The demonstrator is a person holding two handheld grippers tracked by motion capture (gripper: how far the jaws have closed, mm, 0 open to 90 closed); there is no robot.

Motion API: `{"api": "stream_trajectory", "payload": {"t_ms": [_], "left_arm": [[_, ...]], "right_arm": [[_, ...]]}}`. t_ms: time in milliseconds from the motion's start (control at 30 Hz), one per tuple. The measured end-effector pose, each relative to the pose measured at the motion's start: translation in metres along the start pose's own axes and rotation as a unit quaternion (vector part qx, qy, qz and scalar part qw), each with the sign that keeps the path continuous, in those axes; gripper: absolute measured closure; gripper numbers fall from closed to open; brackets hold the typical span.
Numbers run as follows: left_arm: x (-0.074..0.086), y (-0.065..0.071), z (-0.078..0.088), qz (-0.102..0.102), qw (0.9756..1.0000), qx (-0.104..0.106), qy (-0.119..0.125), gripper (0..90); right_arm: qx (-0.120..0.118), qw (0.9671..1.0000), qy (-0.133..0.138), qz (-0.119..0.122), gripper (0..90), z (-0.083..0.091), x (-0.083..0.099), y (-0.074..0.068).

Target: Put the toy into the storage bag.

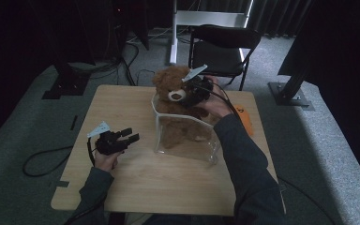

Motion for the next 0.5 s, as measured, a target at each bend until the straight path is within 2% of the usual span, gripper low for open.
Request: {"api": "stream_trajectory", "payload": {"t_ms": [167, 367, 500], "left_arm": [[0.0, -0.001, 0.002, 0.0, 1.0, 0.0, 0.001, 40.9], [0.0, -0.001, 0.002, 0.001, 1.0, -0.001, 0.003, 40.9], [0.0, 0.0, 0.002, 0.0, 1.0, -0.001, 0.003, 40.9]], "right_arm": [[0.003, 1.0, -0.004, 0.001, 10.2, 0.005, 0.002, 0.002], [-0.003, 0.9997, -0.006, 0.021, 10.1, 0.015, 0.004, 0.001], [-0.015, 0.9998, 0.006, 0.011, 10.2, 0.021, 0.006, 0.005]]}}
Point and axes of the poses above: each handheld gripper's, and its own axes: z roughly backward along the jaws, x roughly out of its underside, y roughly to its right, the point moved 2 cm from there along -z, roughly forward along the jaws, and after that the axes turned 6 degrees about x, right-handed, at the moved point
